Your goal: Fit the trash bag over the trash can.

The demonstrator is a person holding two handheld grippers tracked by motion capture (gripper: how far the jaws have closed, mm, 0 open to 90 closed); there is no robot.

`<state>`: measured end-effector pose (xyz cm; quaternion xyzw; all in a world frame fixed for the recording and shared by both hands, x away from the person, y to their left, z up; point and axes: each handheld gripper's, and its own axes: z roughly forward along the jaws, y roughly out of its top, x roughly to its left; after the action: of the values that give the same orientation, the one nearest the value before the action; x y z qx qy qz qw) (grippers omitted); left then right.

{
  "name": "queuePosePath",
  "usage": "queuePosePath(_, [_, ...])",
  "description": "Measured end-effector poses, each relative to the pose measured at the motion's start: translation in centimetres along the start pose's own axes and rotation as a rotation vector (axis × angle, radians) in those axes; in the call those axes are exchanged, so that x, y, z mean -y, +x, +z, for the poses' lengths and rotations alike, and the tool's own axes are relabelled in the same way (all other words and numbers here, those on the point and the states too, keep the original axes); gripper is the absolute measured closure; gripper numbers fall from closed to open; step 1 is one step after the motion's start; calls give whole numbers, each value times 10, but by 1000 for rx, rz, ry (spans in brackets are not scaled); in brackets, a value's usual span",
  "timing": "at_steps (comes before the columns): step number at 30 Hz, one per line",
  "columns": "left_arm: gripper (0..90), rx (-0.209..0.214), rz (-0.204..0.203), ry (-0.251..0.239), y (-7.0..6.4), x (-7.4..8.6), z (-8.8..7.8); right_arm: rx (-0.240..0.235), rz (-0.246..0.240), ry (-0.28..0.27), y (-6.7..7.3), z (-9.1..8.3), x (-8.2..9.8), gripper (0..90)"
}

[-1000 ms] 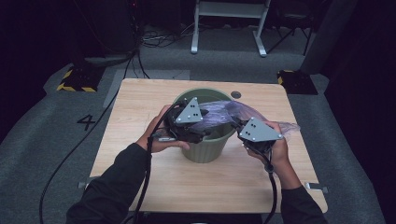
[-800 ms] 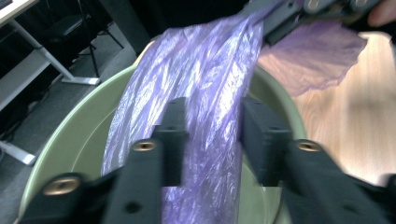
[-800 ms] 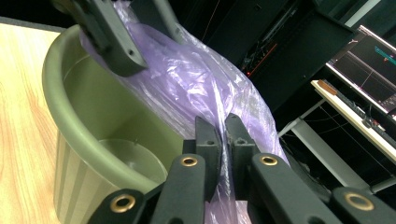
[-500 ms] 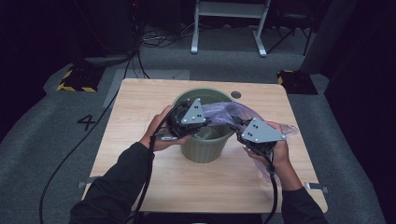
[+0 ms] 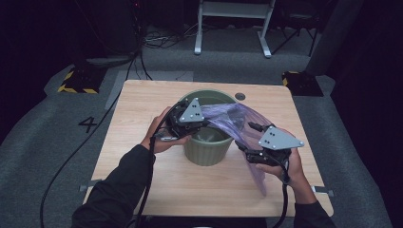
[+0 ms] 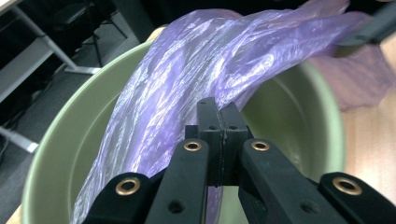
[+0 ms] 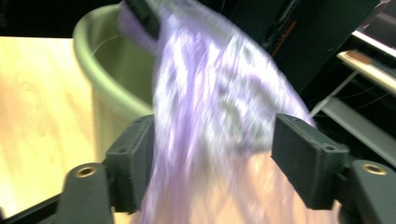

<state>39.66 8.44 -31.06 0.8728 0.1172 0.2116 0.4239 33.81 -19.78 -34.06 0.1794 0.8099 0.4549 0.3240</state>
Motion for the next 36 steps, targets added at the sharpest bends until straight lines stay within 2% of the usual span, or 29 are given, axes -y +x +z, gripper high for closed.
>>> queuePosePath(5, [899, -10, -8, 5, 3, 2, 2, 3, -1, 36, 6, -6, 13, 211])
queuePosePath(8, [899, -5, -21, 3, 6, 5, 1, 9, 9, 68, 10, -6, 25, 216])
queuePosePath(10, [899, -3, -32, 5, 9, 7, 2, 31, 21, 91, 11, -4, 34, 245])
queuePosePath(12, [899, -1, -40, 3, 11, 8, 2, 43, 26, 104, 12, -1, 45, 353])
queuePosePath(14, [899, 11, -42, -1, 12, 8, 3, 55, 17, 101, 11, 1, 53, 590])
queuePosePath(17, [899, 13, -50, -9, 11, 8, 4, 97, -13, 83, 11, -1, 56, 794])
queuePosePath(19, [898, 24, -53, -6, 12, 8, 5, 127, -13, 58, 8, -6, 54, 860])
queuePosePath(23, [884, 57, -66, -29, 13, 10, 5, 221, -4, 13, 0, -17, 48, 889])
queuePosePath(26, [782, 64, -70, -32, 13, 10, 5, 274, -6, -5, -5, -23, 41, 896])
queuePosePath(27, [717, 58, -82, -36, 13, 10, 4, 284, -5, -10, -7, -24, 39, 896])
queuePosePath(28, [668, 64, -89, -41, 13, 10, 3, 296, -4, -16, -9, -26, 37, 897])
queuePosePath(29, [667, 91, -106, -61, 14, 12, 2, 308, -2, -19, -10, -27, 36, 897])
queuePosePath(30, [624, 94, -112, -75, 15, 13, 0, 324, -2, -20, -12, -28, 34, 897])
queuePosePath(33, [477, 98, -125, -88, 16, 14, -4, 352, 3, -30, -17, -32, 29, 897])
queuePosePath(36, [359, 74, -153, -89, 17, 15, -7, 380, 5, -36, -21, -34, 23, 897])
